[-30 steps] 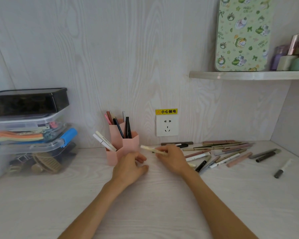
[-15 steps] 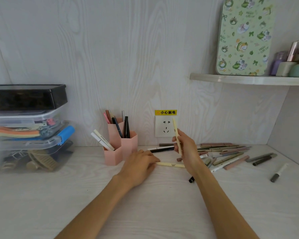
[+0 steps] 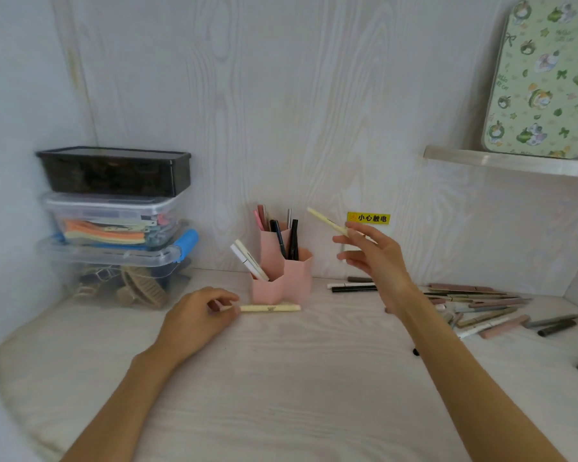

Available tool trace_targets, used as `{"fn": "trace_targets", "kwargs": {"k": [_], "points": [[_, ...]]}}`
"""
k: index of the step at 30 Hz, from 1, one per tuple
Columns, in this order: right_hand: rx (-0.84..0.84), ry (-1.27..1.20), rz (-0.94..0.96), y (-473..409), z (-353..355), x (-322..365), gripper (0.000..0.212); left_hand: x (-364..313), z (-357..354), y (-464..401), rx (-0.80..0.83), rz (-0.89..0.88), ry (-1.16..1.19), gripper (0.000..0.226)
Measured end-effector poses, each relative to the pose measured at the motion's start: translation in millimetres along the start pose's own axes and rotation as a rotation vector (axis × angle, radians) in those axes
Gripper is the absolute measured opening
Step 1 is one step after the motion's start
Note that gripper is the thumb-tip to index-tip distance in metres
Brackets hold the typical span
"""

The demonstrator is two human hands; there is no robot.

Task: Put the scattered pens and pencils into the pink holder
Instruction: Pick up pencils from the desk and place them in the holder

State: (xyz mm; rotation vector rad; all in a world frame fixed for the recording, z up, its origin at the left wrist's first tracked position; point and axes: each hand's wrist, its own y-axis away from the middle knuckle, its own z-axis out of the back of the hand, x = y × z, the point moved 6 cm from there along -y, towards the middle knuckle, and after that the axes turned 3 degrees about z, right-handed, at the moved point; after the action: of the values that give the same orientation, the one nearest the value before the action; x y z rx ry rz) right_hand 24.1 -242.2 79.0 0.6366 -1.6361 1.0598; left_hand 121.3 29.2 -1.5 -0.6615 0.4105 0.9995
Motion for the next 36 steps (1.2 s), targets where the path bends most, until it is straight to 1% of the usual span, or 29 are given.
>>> {"fn": "trace_targets", "kwargs": {"k": [1,3,6,8,10,12,14,16,18,20,22,24,25,26,28,30,31,32,34,35,36], "points": [[-0.007,0.028,0.025,-5.2,-6.8,8.5,0.016,1.8,0.6,-0.4,-0.035,0.016,-0.051,0.013],[-0.042,0.113,0.107,-16.1,-19.5,27.3,0.019,6.8,2.8,0.3,-0.106,0.052,-0.126,0.019],[-0.046,0.281,0.239,-29.1,-39.7,49.6,0.019,14.8,5.1,1.1,-0.152,0.11,-0.104,0.026],[-0.027,0.439,0.275,-36.8,-54.2,53.2,0.014,16.1,3.1,1.1,-0.144,0.093,-0.099,0.026],[0.012,0.651,0.294,-45.6,-69.9,50.5,0.01,16.8,1.7,1.0,-0.133,0.061,-0.096,0.02],[0.068,0.855,0.299,-53.0,-84.6,44.6,0.012,17.4,0.9,0.6,-0.13,0.039,-0.079,0.013],[0.075,0.925,0.31,-57.9,-97.6,38.6,0.024,21.6,3.2,1.2,-0.148,0.046,-0.009,0.007],[-0.006,0.891,0.364,-57.8,-101.1,40.1,0.038,21.9,2.6,1.2,-0.16,0.059,0.082,0.01],[-0.088,0.874,0.444,-55.4,-104.8,41.7,0.037,23.5,3.9,1.2,-0.176,0.068,0.156,0.014],[-0.109,0.941,0.512,-52.8,-109.7,39.1,0.026,23.3,5.4,0.6,-0.193,0.064,0.227,0.016],[-0.094,1.07,0.567,-50.6,-112.0,32.9,0.019,22.6,6.9,-0.3,-0.207,0.059,0.298,0.017],[0.003,1.269,0.624,-49.0,-113.1,21.6,0.025,20.5,9.4,-0.2,-0.229,0.05,0.386,0.018],[0.068,1.319,0.639,-48.4,-112.1,15.5,0.027,18.8,11.2,0.4,-0.244,0.044,0.437,0.02],[0.116,1.301,0.634,-47.9,-108.1,10.4,0.029,16.3,13.3,1.3,-0.261,0.032,0.489,0.021],[0.143,1.099,0.555,-45.3,-92.1,4.8,0.031,10.9,18.5,4.6,-0.309,0.003,0.59,0.024],[0.065,0.879,0.469,-39.4,-63.2,-0.4,0.029,6.2,24.4,8.2,-0.374,-0.031,0.655,0.026],[0.021,0.841,0.429,-35.3,-45.9,-5.6,0.026,4.3,27.1,9.8,-0.4,-0.046,0.674,0.026],[-0.009,0.859,0.388,-30.0,-25.8,-13.2,0.025,1.6,28.5,10.7,-0.42,-0.061,0.691,0.027],[-0.023,0.987,0.304,-18.5,11.9,-33.6,0.025,-1.4,32.5,12.4,-0.463,-0.086,0.722,0.029],[0.012,1.067,0.241,-11.7,28.8,-46.0,0.027,-4.5,33.3,12.9,-0.483,-0.099,0.736,0.029],[0.086,1.154,0.169,-6.2,37.6,-60.2,0.032,-5.0,36.1,13.8,-0.503,-0.11,0.749,0.03]]}}
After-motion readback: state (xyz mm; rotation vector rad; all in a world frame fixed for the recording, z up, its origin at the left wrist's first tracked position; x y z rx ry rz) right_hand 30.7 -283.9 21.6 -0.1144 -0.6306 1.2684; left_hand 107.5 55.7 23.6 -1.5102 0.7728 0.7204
